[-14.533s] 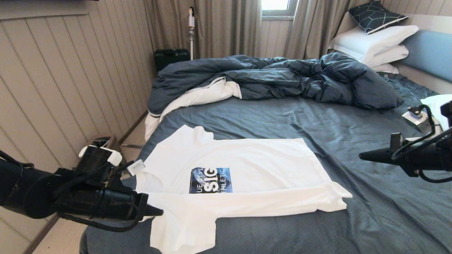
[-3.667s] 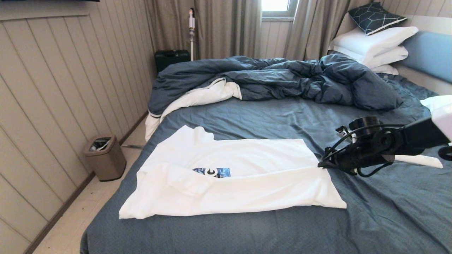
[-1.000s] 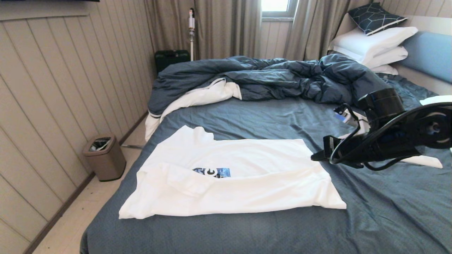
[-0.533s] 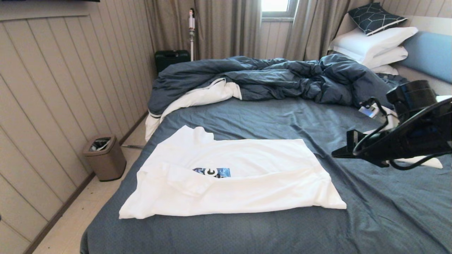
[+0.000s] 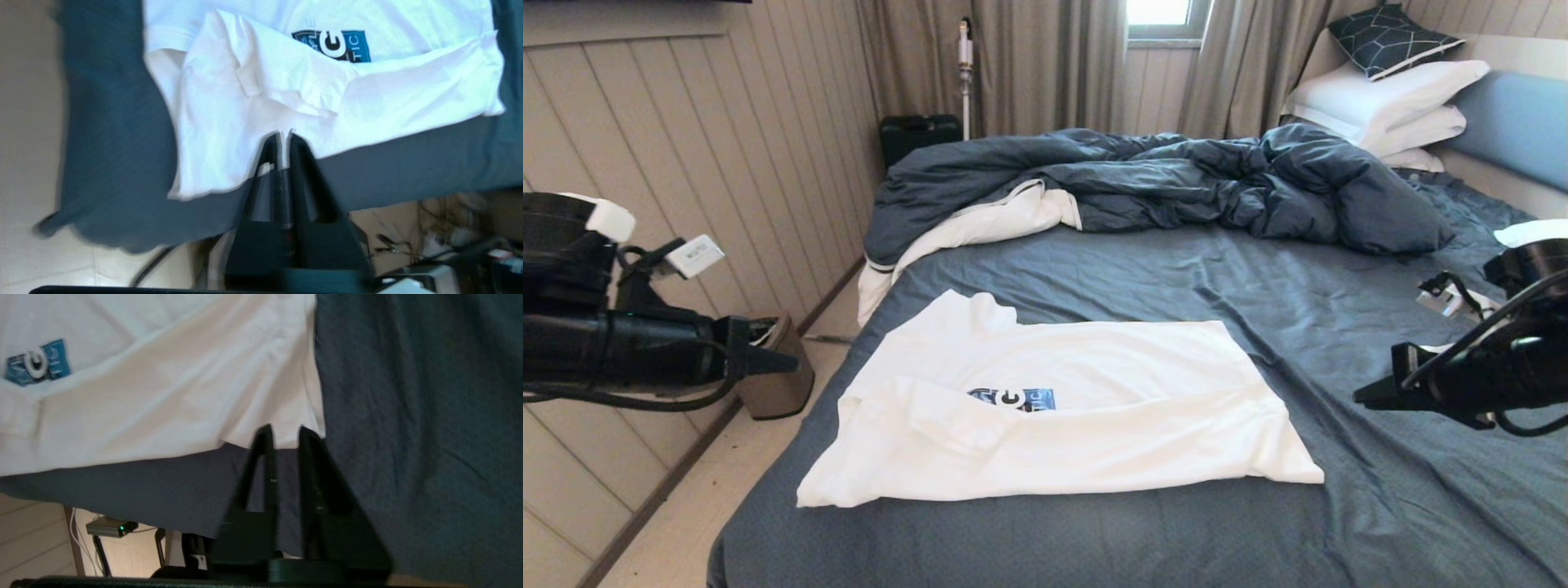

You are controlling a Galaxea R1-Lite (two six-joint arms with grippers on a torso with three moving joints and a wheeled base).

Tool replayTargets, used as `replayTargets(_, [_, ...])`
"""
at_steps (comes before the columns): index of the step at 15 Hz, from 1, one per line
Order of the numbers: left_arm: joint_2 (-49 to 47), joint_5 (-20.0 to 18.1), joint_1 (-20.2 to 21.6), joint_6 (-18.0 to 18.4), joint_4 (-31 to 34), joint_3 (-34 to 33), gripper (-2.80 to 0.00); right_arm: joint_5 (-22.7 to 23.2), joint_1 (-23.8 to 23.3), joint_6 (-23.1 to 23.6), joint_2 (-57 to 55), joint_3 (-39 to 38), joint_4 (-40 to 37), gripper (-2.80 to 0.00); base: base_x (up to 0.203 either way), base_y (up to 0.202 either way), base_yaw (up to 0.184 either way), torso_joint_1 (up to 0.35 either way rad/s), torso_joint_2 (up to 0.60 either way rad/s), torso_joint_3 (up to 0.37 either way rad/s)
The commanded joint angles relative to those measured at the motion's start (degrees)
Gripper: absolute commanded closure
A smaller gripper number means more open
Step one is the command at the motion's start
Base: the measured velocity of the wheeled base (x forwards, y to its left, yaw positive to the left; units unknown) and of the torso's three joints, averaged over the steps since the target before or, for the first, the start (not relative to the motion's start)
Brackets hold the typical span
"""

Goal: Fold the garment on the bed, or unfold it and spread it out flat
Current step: Fold the white T-shirt

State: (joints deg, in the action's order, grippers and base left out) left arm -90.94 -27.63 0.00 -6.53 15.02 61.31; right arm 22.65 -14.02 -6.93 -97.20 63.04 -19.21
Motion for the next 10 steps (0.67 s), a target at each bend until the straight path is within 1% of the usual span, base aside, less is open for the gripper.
replayTargets(1, [-12.7, -4.3, 1.1, 0.2, 0.2, 4.3, -2.80, 0.8, -0.6, 1.5, -3.2, -0.5, 0.0, -2.80, 0.000, 0.000, 0.000, 0.000, 0.00, 0.000])
replayTargets(2, [-13.5, -7.1, 2.6, 1.2, 0.3, 4.6, -2.80, 1.2, -0.6, 1.6, -4.3, -0.1, 0.1, -2.80, 0.000, 0.000, 0.000, 0.000, 0.00, 0.000])
replayTargets(3, [-13.6, -8.0, 3.2, 2.3, 0.5, 4.3, -2.80, 1.8, -0.6, 1.6, -4.7, 0.0, 0.2, -2.80, 0.000, 0.000, 0.000, 0.000, 0.00, 0.000])
replayTargets(5, [-13.5, -8.6, 5.9, 4.3, 0.8, 2.1, -2.80, 2.9, -0.7, 1.7, -6.0, 0.1, 0.3, -2.80, 0.000, 0.000, 0.000, 0.000, 0.00, 0.000])
replayTargets(6, [-13.6, -9.7, 8.2, 4.4, 0.8, 2.0, -2.80, 3.2, -0.8, 1.7, -6.7, 0.3, 0.5, -2.80, 0.000, 0.000, 0.000, 0.000, 0.00, 0.000])
replayTargets(7, [-13.8, -11.9, 10.3, 4.5, 0.9, 2.1, -2.80, 3.4, -0.8, 1.6, -7.2, 0.7, 0.9, -2.80, 0.000, 0.000, 0.000, 0.000, 0.00, 0.000])
replayTargets(8, [-14.2, -14.9, 12.1, 4.5, 1.1, 2.1, -2.80, 3.4, -0.7, 1.6, -7.4, 0.9, 0.9, -2.80, 0.000, 0.000, 0.000, 0.000, 0.00, 0.000])
replayTargets(9, [-14.5, -15.9, 12.6, 4.4, 1.1, 1.9, -2.80, 3.4, -0.8, 1.4, -7.7, 1.4, 0.9, -2.80, 0.000, 0.000, 0.000, 0.000, 0.00, 0.000])
replayTargets(10, [-15.2, -16.0, 12.8, 4.5, 1.0, 1.8, -2.80, 3.3, -0.9, 1.0, -7.9, 2.0, 0.9, -2.80, 0.000, 0.000, 0.000, 0.000, 0.00, 0.000])
